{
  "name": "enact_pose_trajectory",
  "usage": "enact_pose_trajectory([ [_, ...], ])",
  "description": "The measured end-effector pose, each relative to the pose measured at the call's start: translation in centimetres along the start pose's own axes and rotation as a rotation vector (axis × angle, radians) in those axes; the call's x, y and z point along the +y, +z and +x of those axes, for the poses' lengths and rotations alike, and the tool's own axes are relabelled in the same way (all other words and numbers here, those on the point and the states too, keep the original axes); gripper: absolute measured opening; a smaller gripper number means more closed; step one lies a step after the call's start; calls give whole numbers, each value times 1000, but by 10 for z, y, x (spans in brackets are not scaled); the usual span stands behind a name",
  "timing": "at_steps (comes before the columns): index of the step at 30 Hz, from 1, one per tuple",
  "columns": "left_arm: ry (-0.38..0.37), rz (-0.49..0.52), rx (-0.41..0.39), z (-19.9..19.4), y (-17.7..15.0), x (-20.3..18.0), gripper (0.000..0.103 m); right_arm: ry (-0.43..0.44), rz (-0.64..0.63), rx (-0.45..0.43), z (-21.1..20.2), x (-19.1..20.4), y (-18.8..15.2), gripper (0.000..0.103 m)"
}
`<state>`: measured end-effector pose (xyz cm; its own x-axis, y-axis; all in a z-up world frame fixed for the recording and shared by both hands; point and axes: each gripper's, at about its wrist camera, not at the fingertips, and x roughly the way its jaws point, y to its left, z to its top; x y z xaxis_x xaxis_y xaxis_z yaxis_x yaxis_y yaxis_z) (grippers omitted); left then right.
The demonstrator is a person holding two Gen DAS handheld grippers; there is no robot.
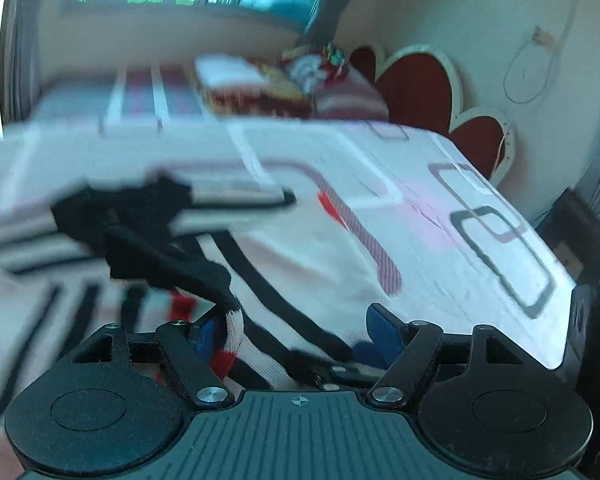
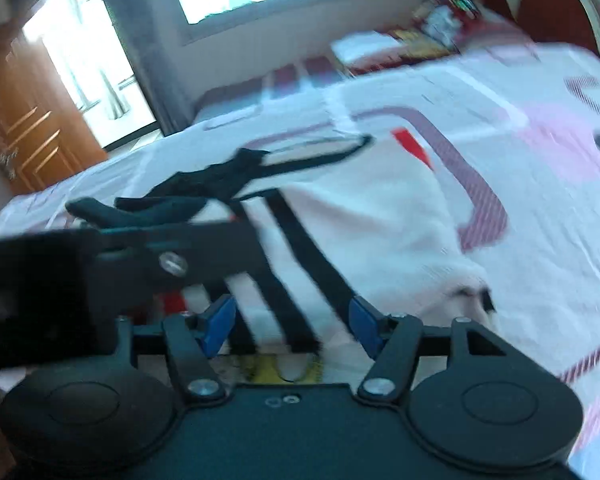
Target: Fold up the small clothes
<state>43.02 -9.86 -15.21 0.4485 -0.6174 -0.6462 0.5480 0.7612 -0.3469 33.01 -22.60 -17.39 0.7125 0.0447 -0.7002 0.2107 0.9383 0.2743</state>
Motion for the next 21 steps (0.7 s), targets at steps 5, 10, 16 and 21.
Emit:
enact_pose_trajectory([
  [5, 15, -29, -3, -2, -3, 2, 96, 38, -2, 17, -3, -8, -6, 63],
  [10, 186, 130, -137, -41, -17, 5, 96, 27, -49, 1, -5, -4, -5, 62],
  [16, 61, -394, -184, -83, -27, 89, 96, 29, -74, -14, -10, -2, -1, 62],
  [21, 208, -447, -172, -104, -46, 136, 96, 75, -153, -18, -15, 27, -7, 63],
])
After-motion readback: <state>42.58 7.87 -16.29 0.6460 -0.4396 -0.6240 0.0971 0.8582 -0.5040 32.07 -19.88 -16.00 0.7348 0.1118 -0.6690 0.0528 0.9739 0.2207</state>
